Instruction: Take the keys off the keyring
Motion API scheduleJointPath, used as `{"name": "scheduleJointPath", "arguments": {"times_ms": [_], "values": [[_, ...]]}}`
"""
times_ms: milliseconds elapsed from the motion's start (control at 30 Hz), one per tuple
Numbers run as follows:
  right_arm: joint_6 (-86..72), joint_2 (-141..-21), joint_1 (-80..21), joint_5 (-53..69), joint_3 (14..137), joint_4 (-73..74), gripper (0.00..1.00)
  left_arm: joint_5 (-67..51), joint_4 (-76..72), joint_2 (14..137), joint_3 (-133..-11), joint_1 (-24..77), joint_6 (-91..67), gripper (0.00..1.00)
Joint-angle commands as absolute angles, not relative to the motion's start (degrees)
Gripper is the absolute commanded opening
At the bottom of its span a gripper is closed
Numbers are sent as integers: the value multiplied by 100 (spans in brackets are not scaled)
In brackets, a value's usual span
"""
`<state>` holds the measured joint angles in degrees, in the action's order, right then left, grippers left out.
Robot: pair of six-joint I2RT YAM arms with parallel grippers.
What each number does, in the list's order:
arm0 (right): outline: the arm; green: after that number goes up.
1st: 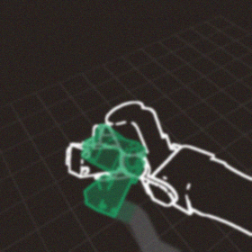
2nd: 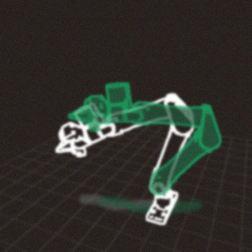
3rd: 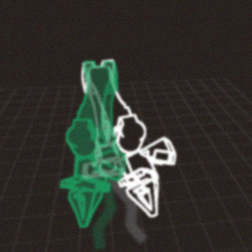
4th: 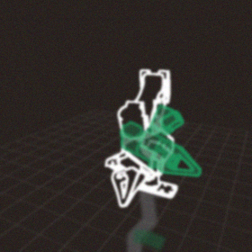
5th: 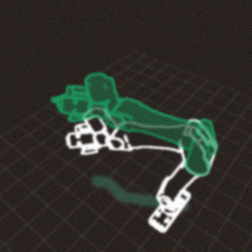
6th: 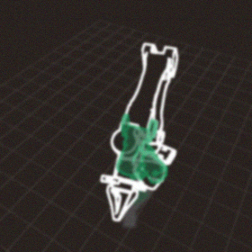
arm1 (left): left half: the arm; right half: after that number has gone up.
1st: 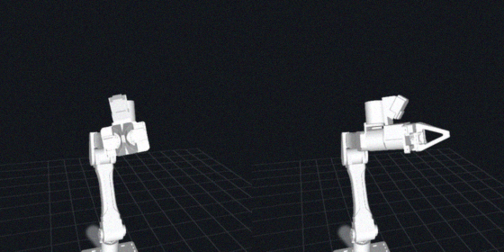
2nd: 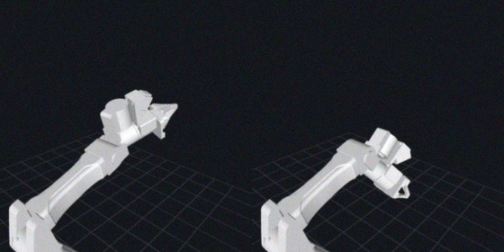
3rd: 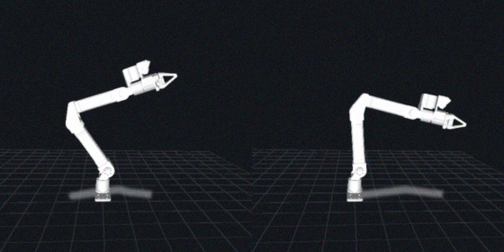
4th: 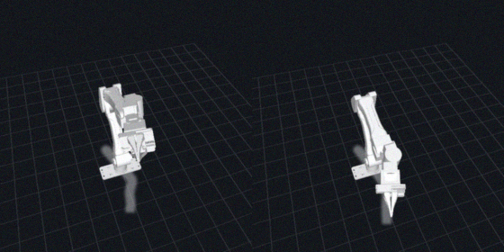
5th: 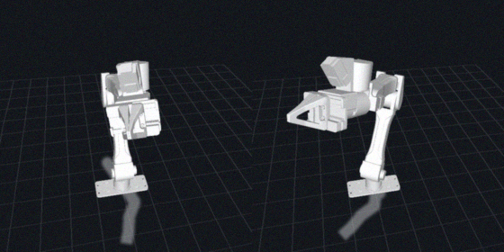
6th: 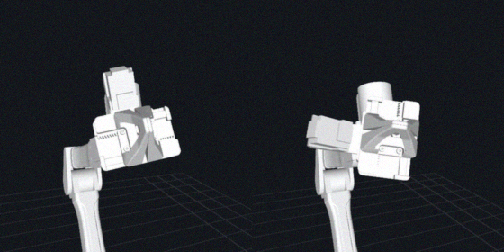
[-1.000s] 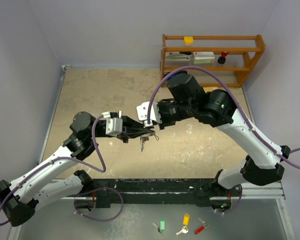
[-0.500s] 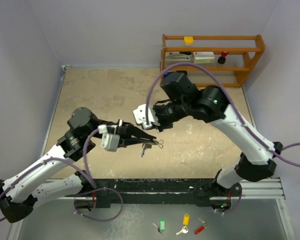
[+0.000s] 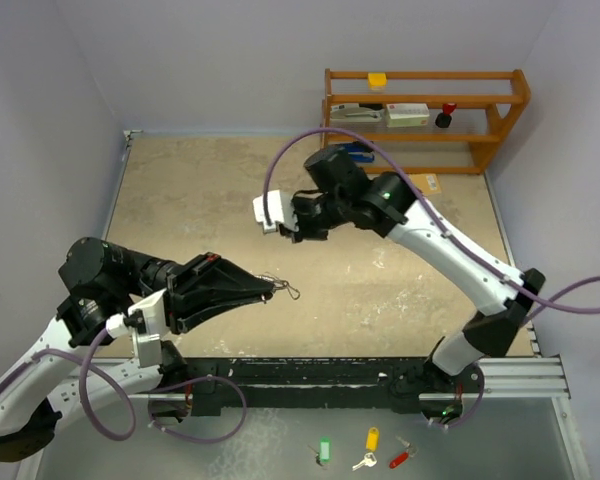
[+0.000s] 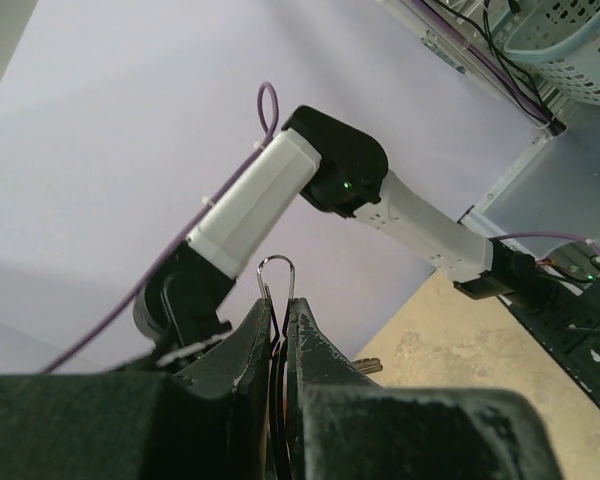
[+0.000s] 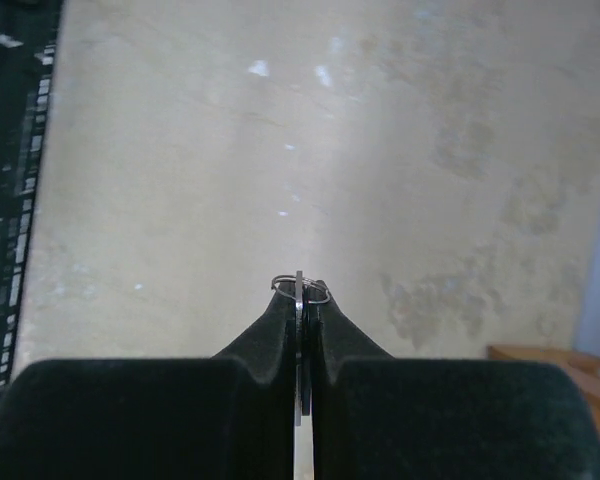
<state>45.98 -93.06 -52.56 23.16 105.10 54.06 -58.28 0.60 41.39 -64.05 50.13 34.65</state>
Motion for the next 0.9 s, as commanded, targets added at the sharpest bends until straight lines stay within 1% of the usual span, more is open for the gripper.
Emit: {"name": "scheduleJointPath", "arguments": {"times_ms": [0,100,200,333,500,633,733,867], "values": [[4115,-8377,-4878,1477,10023,3664,0,-5646,-386,3972,-6109,5010,3217,0],[3804,-7978,-4640,649,9373,2453,0,-5345,-427,3946,-6000,5009,3009,0],[3233,-7808,-4095,306,9002,1638,0,-4609,-663,3994,-5815,5010,2591,0],[2504,-7813,-3590,-75,8513,1232,0,-2803,-1269,4085,-5455,5010,1882,0],[1450,-7761,-3354,-316,7489,806,0,-820,-1897,4407,-5226,5010,1198,0],[545,-7806,-3130,-286,6705,440,0,307,-2090,4735,-5326,5010,828,0],[180,-7998,-3094,-222,6424,382,0,1038,-2173,4917,-5390,5010,587,0],[-52,-8345,-3079,-457,6225,319,0,1561,-2371,5112,-5304,5009,267,0]]}}
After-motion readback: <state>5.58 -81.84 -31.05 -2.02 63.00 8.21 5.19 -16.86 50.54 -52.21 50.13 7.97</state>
